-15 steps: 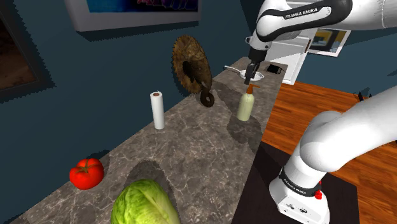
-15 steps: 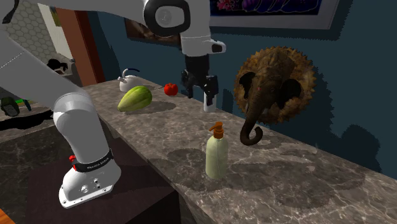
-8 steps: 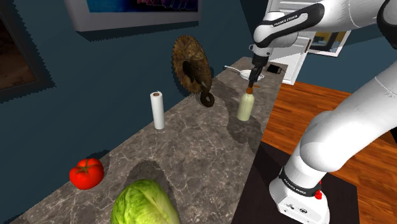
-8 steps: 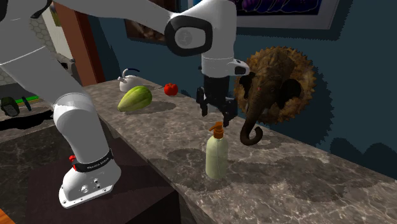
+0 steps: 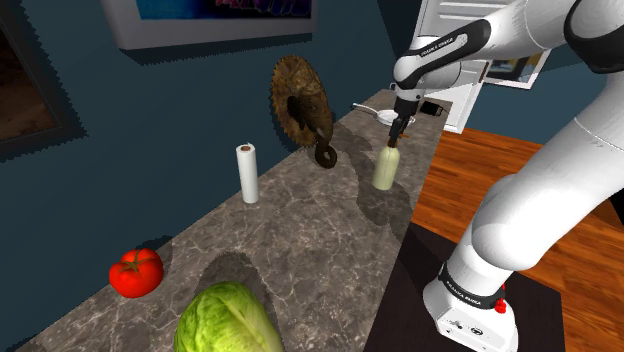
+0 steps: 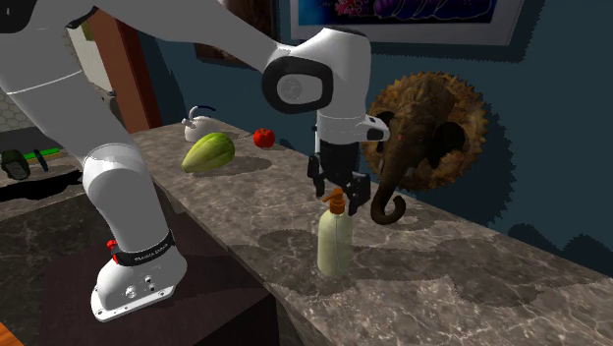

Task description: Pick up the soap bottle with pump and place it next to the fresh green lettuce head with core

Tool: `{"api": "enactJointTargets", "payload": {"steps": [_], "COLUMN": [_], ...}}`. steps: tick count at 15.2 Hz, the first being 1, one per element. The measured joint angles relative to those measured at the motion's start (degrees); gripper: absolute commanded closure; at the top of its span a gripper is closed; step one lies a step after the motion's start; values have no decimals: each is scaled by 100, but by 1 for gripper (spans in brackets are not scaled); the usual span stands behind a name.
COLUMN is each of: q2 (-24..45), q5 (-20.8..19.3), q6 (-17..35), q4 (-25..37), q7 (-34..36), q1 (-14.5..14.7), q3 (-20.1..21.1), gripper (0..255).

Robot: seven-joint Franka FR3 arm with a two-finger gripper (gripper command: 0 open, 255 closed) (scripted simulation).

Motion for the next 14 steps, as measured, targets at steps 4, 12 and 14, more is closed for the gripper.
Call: {"api": "enactJointTargets", "payload": {"steps": [4,12,14], "q2": [28,27,27], "q5": [13,15,14], "q6": [65,68,70], "q4": [-39,-35,-36], "q7": [-5,-5,-3], "q1": [6,7,7], "q3": [-8,-7,-7], "gripper": [0,255,255]}}
